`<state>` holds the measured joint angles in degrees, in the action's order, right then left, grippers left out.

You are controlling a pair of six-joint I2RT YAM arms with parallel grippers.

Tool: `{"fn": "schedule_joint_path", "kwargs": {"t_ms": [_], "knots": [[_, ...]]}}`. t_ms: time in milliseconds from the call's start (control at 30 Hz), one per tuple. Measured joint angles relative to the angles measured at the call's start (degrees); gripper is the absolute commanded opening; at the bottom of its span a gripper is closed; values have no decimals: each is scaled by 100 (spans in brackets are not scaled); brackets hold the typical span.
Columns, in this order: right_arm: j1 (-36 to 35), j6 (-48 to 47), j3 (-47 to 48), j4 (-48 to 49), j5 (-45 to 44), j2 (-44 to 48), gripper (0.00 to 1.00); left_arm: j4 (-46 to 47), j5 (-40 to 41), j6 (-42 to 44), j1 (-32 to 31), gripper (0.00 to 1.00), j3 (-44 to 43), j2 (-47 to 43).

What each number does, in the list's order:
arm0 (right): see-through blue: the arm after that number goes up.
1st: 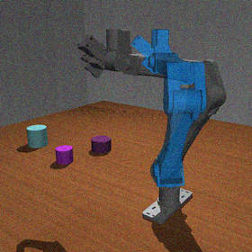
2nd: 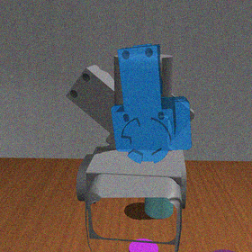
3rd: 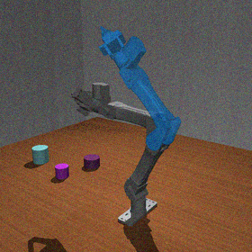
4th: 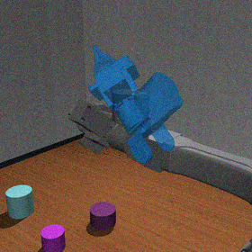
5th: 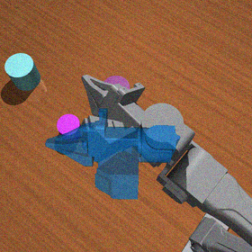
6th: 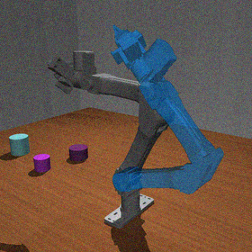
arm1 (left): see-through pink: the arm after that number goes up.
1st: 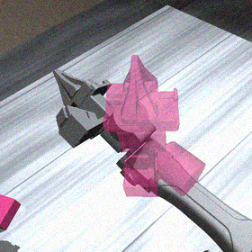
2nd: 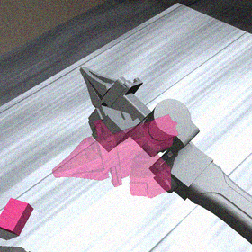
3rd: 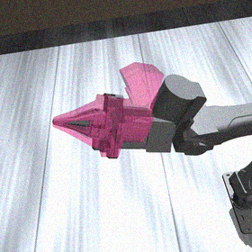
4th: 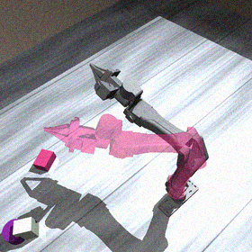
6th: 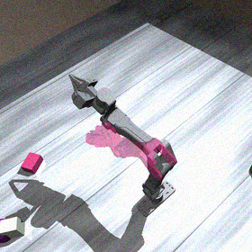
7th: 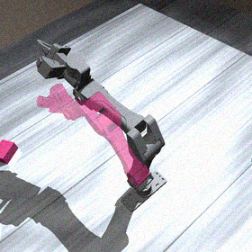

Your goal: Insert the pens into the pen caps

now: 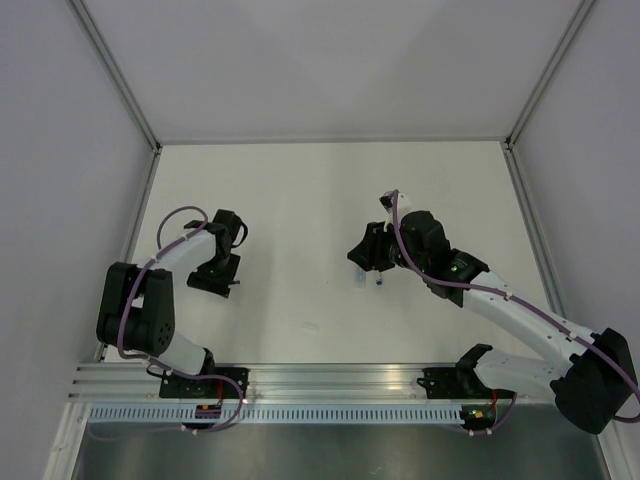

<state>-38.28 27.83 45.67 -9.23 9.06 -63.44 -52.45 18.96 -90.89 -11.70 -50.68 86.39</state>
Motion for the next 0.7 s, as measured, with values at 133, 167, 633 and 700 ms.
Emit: {"fn": "schedule_joint_path", "kwargs": {"t_ms": [133,167,633,700], "knots": [[0,0,-2,31,15,0,48,166,-37,-48,87,66,44,348],[0,0,-2,39,15,0,48,184,-61,-85,109,66,52,385],[0,0,-37,72,20,50,48,221,-92,-758,175,38,155,319],[0,-2,-37,76,35,55,48,203,-90,-833,173,35,262,205]]}}
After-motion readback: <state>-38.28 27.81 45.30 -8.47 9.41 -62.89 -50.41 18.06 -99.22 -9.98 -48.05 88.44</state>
